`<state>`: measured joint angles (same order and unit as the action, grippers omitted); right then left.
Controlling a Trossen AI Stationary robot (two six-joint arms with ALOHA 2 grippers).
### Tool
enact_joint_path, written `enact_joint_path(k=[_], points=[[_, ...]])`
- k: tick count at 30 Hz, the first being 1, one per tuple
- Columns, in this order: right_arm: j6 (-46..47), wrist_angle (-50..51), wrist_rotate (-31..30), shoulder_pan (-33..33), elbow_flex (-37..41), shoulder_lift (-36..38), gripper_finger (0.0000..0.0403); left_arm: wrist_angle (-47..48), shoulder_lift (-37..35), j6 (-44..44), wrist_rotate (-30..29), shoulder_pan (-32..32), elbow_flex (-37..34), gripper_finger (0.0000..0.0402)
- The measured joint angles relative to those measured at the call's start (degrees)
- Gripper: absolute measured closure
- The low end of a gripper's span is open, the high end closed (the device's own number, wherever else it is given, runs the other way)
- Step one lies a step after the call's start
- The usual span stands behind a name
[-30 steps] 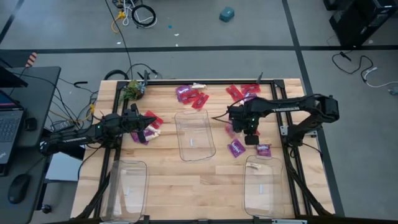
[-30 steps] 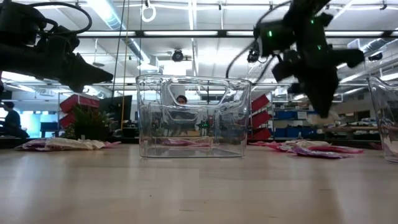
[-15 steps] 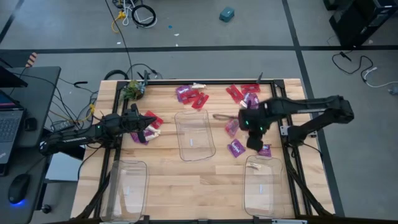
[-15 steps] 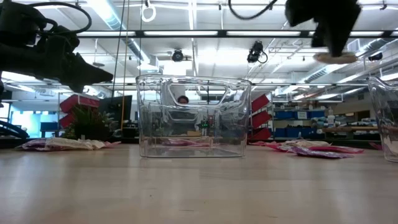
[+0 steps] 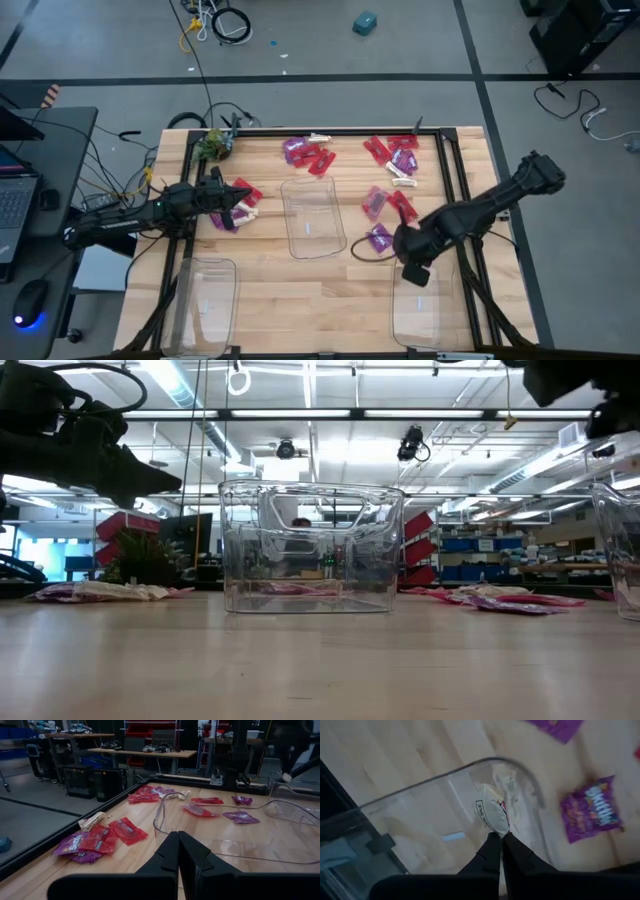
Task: Sort candy
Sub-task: Put the white chocolate bar into the right transparent bin
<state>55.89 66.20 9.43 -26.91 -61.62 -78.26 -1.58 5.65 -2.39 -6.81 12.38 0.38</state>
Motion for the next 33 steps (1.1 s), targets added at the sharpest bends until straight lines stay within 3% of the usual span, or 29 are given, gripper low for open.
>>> enact_joint_path(k=[9, 19, 27, 33], points=[[4.7, -9.6, 0.9, -4.9, 7.0, -1.8, 0.04, 0.0, 0.0, 0.0, 0.4, 0.0, 0.0, 0.0396], [8.4, -24.0, 1.3, -5.6, 14.2, -2.3, 0.0387, 0.2, 0.0, -0.8, 1.4, 0.0, 0.0, 0.0396], [9.1, -23.5, 2.6, -5.6, 10.9, -2.2, 0.0284, 0.2, 0.0, -0.9, 1.4, 0.0, 0.0, 0.0396], [5.2, -13.7, 2.4, -2.9, 4.0, -1.4, 0.0205, 0.2, 0.0, -0.9, 1.4, 0.0, 0.0, 0.0396]])
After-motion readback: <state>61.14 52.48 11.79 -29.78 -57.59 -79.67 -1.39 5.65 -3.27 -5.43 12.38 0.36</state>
